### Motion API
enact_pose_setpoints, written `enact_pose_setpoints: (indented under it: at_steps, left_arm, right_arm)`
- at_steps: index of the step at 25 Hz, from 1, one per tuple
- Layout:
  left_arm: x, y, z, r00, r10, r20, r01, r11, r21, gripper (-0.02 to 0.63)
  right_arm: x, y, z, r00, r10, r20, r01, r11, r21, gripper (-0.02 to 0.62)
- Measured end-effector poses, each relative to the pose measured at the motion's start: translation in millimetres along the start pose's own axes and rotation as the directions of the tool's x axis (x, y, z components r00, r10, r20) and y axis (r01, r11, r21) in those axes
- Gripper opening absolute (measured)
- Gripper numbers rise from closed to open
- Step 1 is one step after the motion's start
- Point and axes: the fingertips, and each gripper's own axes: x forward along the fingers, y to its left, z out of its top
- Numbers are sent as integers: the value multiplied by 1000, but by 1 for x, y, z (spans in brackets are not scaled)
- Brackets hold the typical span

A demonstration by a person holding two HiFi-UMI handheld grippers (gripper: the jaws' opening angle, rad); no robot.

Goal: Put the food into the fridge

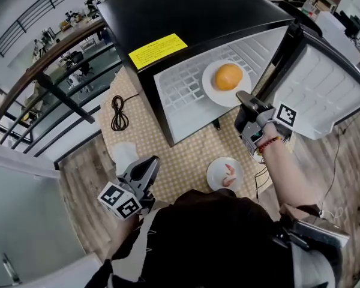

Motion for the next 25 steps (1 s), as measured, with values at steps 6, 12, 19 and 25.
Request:
enact_pose_setpoints:
  at_steps: [6,12,19,25]
  left_arm:
    - [-6,11,-7,1000,7,-1,-7,1000,-21,14]
    - [-10,13,-10,1000,5,15,-5,999,-38,14]
    - [-13,19,-14,1000,11,22,-10,998,-60,14]
    - [-11,18,-16,1000,-3,28,5,998,-66,14]
  right_arm:
    - [25,-1,-4,999,-44,-13,43,998,-48,29]
    - [40,-3,-3,995,-95,-11,94,992,-79,29]
    - [60,-1,-1,990,-139,-7,138,984,-113,29]
    - [67,4,-10,986,-166,-27,159,973,-170,29]
